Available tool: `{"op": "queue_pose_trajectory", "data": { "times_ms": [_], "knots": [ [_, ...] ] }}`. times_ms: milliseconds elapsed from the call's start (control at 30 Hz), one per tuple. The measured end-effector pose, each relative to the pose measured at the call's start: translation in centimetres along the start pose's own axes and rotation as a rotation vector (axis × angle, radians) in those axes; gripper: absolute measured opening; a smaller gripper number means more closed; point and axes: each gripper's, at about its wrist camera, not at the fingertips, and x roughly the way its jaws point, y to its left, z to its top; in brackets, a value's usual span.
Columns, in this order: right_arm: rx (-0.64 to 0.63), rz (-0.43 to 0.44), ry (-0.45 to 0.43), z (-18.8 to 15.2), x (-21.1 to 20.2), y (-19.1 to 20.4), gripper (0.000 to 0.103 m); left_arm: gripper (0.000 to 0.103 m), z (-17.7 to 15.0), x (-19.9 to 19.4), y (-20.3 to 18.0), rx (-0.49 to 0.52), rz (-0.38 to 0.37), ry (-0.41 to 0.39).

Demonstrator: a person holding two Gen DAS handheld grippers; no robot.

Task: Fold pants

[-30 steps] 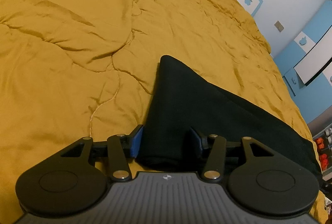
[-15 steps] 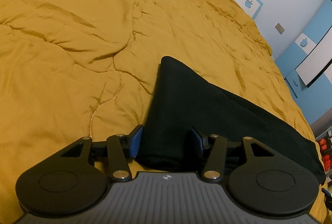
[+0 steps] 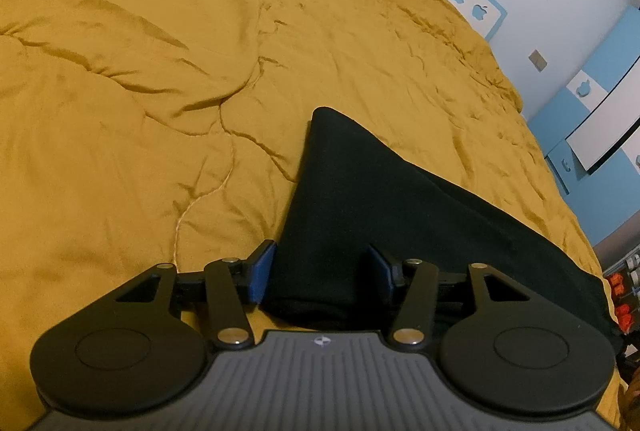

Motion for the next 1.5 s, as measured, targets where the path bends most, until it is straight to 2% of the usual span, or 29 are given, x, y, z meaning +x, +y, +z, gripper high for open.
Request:
{"op": "queue_pose_trajectory", "data": {
  "times_ms": [133,200,300,433,567,733,800,867,933,967,1033,1167,1200,1267,1333,1367,1433,1500],
  "knots": [
    [-0.067,0.006,-0.021,-0.3,-0.5,0.7,0.016,0.062,0.1,0.0,-0.1,0.001,0.003,0.002],
    [-0.135,-0.014,-0.048,-0.4,-0.3,2.4,0.015,0.062,0.1,0.0,0.0,0.000,0.001,0.001],
    [-0.310,-0.036,-0.122,-1.2,-0.7,6.0,0.013,0.062,0.1,0.0,0.0,-0.006,-0.004,0.001],
    [-0.507,0.002,-0.204,-3.1,-2.2,10.5,0.012,0.062,0.1,0.0,0.1,-0.008,-0.004,0.002],
    [-0.780,0.079,-0.285,-6.7,-3.9,15.2,0.012,0.062,0.1,0.1,0.1,-0.008,-0.005,0.002],
    [-1.235,0.191,-0.326,-15.0,-4.6,19.4,0.012,0.062,0.1,0.1,0.1,-0.008,-0.005,0.002],
    [-1.397,0.238,-0.298,-18.9,-4.3,19.8,0.012,0.062,0.1,0.1,0.1,-0.008,-0.005,0.002],
    [-1.524,0.270,-0.214,-22.3,-3.3,19.7,0.014,0.062,0.1,0.1,0.2,-0.008,-0.005,0.002],
    [-1.612,0.261,-0.013,-25.0,-1.0,19.6,0.029,0.062,0.1,0.1,0.1,-0.008,-0.006,0.001],
    [-1.649,0.246,0.044,-26.2,-0.3,19.5,0.031,0.062,0.2,0.1,0.2,-0.010,-0.007,0.001],
    [-1.675,0.254,0.004,-26.9,-0.8,19.3,0.033,0.062,0.2,0.0,0.2,-0.015,-0.012,0.001],
    [-1.577,0.329,0.040,-24.8,-2.5,19.6,0.032,0.061,0.2,-0.2,0.2,-0.023,-0.013,-0.011],
    [-1.561,0.338,0.038,-24.1,-3.1,19.3,0.032,0.057,0.1,-0.7,-0.1,-0.010,0.013,-0.041],
    [-1.515,0.349,0.023,-22.8,-3.9,18.9,0.033,0.059,-0.2,-2.0,-1.6,0.065,0.087,-0.129],
    [-1.455,0.341,-0.010,-21.4,-4.4,17.9,0.038,0.062,-0.6,-3.4,-3.1,0.126,0.114,-0.208],
    [-1.409,0.331,-0.021,-20.4,-4.4,17.4,0.040,0.064,-0.8,-4.2,-3.8,0.153,0.123,-0.248],
    [-1.334,0.307,-0.003,-19.2,-3.8,16.3,0.045,0.074,-1.3,-5.7,-5.6,0.179,0.127,-0.309],
    [-1.268,0.292,0.011,-18.3,-3.3,14.9,0.045,0.076,-1.8,-6.6,-7.5,0.135,0.081,-0.296]
  ]
}}
